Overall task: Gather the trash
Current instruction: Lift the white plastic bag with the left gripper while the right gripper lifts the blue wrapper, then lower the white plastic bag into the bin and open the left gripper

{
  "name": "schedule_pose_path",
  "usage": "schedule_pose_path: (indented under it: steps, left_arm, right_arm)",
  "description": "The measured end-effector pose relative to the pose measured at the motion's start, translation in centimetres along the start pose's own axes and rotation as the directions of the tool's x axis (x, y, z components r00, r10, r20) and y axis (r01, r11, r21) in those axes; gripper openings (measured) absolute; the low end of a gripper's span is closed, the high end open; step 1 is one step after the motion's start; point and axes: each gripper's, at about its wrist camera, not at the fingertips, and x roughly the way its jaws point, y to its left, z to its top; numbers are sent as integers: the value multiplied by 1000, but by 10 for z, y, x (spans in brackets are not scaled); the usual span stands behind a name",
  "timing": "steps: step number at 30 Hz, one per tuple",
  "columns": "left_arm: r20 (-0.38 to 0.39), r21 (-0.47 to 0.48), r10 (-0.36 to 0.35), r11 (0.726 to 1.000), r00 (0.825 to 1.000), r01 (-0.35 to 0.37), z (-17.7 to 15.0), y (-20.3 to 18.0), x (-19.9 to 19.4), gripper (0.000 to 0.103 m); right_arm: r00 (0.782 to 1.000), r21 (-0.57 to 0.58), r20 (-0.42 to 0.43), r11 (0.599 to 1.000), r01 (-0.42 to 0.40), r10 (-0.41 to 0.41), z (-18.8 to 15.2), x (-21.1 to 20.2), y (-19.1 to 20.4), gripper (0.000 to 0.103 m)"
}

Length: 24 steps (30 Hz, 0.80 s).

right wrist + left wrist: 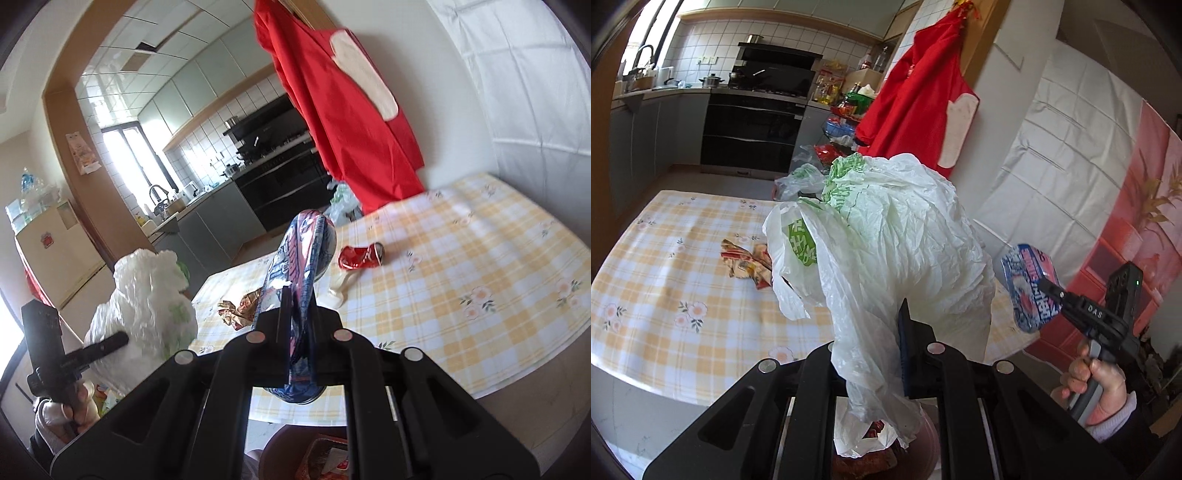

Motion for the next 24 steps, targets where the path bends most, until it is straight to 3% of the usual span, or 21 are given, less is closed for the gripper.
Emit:
schedule_pose_path:
  steps: [7,11,15,24]
  left_arm:
    - [-77,52,-44,997,996,48,-41,-25,-6,12]
    - [-135,107,-78,990,988,93,-62,-38,7,12]
    - [-211,97,-97,988,973,119,-78,-38,27,13]
    - [-435,66,-110,986,894,154,-121,-34,80,14]
  right_arm:
    - [999,-41,54,999,-2,5,5,-37,12,10]
    - [998,-48,60,999,-8,11,7,-38,13,10]
    - [999,-42,43,999,-13,14,2,-31,11,10]
    - [1000,-7,-5,1000,4,-4,-15,-14,-9,10]
